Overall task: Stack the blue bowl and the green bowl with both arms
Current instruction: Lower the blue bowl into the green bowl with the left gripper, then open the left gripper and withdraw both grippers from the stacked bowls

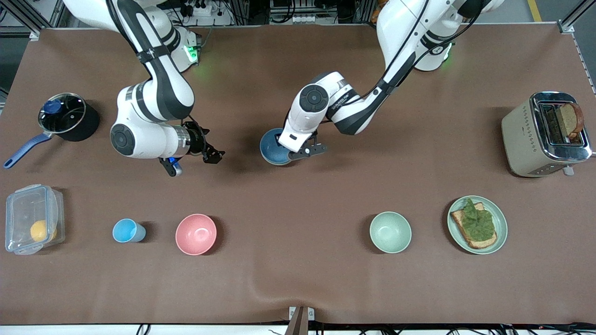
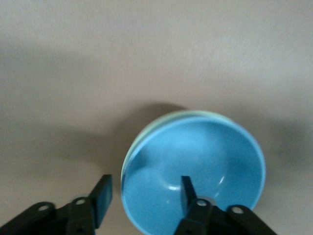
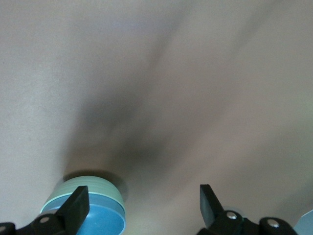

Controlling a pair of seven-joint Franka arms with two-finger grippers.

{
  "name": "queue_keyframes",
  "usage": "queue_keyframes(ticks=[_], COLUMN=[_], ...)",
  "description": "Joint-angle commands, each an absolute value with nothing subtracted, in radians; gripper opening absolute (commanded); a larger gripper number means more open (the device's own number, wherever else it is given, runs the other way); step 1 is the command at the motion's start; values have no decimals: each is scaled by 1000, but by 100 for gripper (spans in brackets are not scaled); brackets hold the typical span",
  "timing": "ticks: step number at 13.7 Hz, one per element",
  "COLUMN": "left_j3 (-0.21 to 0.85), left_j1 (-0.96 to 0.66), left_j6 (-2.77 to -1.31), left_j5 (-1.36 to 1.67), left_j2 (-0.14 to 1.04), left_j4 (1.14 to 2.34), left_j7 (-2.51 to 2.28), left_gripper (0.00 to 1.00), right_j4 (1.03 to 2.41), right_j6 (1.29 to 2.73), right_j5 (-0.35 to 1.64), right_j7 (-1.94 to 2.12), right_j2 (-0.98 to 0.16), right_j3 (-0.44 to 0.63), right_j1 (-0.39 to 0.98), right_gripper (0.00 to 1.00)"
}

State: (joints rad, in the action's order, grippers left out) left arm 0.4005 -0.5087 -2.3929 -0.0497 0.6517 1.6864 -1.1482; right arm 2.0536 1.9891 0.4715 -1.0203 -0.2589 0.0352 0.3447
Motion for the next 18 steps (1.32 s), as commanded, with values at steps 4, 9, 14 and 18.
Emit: queue_keyframes(ticks=[4, 9, 14, 18], left_j3=[365, 367, 365, 367], left_j1=[-395, -238, -164, -98], left_j6=[-2153, -2100, -2008, -1864], left_j5=[-84, -144, -170, -172], left_j2=[583, 523, 460, 384], left_j4=[1519, 1466, 1465, 1456], left_j7=[-1080, -951, -783, -619], left_gripper=[100, 100, 100, 100], right_j4=[2066, 2057, 2059, 2069], right_j6=[1983, 1889, 1851, 1845], right_j5=[495, 483, 486, 629], right_j7=[-1006, -908, -862, -784], right_j2=[-245, -210, -201, -245], right_j3=[23, 23, 23, 25], right_j1=[287, 192, 132, 72], right_gripper=[100, 100, 100, 100])
